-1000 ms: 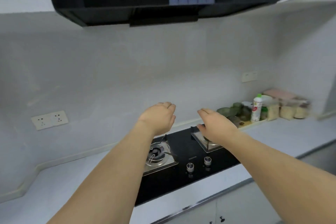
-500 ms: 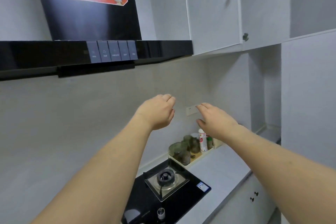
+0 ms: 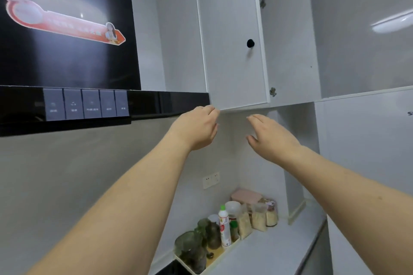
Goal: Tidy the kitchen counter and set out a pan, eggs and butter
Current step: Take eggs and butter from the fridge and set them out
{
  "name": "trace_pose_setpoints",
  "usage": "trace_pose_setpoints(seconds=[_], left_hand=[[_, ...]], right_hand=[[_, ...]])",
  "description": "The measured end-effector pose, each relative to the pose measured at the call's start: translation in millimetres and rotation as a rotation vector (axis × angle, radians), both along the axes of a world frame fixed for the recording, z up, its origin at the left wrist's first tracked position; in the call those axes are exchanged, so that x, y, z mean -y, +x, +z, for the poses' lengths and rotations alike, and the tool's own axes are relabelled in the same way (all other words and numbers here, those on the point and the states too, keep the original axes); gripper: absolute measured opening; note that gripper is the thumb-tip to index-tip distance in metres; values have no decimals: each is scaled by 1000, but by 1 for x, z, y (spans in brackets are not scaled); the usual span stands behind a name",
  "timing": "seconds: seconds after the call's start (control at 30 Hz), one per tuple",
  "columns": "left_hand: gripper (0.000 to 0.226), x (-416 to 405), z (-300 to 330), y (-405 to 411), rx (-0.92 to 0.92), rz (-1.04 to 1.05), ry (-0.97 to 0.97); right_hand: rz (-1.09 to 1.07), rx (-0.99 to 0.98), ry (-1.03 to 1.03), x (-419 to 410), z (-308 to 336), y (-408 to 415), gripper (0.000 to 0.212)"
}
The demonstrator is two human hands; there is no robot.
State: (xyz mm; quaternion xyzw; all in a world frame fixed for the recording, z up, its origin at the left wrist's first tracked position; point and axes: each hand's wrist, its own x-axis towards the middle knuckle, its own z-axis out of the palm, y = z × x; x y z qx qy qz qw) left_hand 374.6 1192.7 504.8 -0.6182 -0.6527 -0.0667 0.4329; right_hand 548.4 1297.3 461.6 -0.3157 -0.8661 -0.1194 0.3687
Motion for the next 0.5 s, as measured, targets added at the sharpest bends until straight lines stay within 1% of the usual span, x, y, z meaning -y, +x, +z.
trace_pose_setpoints(seconds=[0.13, 0.33, 0.4, 0.5], left_hand=[[33, -41, 41, -11, 17, -60, 72], [42, -82, 98, -14, 40, -142, 156], [44, -94, 116, -14, 69, -183, 205], [45, -118, 140, -12, 119, -217, 213]], right_hand=[[-25, -51, 106, -35, 40, 0, 45], [-86, -137, 237, -80, 86, -8, 53], [-95, -145, 231, -96, 98, -10, 63], [-89, -174, 157, -120, 109, -11, 76]])
